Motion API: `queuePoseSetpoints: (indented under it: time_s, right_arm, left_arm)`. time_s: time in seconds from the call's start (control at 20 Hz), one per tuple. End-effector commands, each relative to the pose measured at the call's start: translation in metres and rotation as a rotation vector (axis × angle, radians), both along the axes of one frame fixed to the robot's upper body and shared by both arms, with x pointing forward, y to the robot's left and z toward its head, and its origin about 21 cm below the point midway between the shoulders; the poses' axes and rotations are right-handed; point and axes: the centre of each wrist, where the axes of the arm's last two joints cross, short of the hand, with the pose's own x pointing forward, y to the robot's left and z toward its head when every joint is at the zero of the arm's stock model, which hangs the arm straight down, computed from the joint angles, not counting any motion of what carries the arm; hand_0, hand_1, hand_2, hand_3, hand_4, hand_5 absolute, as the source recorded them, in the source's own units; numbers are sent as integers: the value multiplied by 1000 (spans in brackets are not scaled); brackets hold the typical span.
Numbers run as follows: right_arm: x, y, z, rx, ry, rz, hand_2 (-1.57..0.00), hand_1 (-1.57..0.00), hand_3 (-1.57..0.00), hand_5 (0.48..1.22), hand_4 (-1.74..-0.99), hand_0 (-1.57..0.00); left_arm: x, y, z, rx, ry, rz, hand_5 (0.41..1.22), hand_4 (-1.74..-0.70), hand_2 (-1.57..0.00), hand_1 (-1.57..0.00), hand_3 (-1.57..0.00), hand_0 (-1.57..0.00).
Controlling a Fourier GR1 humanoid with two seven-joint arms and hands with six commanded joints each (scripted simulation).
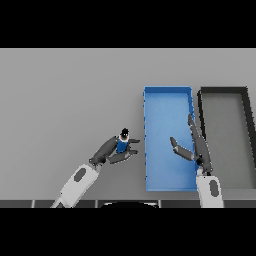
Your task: Pick up the blue pipe and place it into the blue bin.
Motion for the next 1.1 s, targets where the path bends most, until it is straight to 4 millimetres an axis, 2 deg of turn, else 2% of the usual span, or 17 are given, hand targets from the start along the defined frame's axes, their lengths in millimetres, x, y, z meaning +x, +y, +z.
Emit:
queuePoseSetpoints:
  time_s: [0.0,0.35,0.4,0.6,0.8,0.9,1.05]
  right_arm:
    - [1,-3,1,-6,-1,-6,1,1,1,633,-1229,1]
    - [0,-4,3,-49,-1,-15,1,1,1,643,-1176,1]
    - [-3,-9,1,-53,-11,-18,1,1,1,644,-1170,1]
    - [-2,-7,4,-54,-22,-14,1,1,1,643,-1151,1]
    - [-37,6,-4,-46,-26,-130,1,1,1,643,-1138,1]
    - [-61,16,-5,-40,-23,-216,1,1,1,643,-1188,1]
    - [-71,21,1,-35,-35,-269,-20,1,1,642,-1187,1]
  left_arm:
    - [3,-3,6,-24,-18,-6,1200,-1471,-1522,-1515,-1520,-1504]
    - [4,-18,52,-84,-91,-95,1217,-1466,-1561,-1559,-1560,-1557]
    - [5,-18,57,-79,-101,-103,1217,-1466,-1563,-1562,-1563,-1560]
    - [7,-26,63,-42,-87,-118,1220,-1467,-1568,-1567,-1568,-1566]
    - [8,-27,62,-30,-76,-115,1220,-1466,-1570,-1569,-1570,-1569]
    - [8,-25,55,-13,-76,-109,1220,-1466,-1570,-1570,-1570,-1570]
    - [8,-23,58,-37,-93,-123,1220,-1467,-1571,-1570,-1571,-1570]
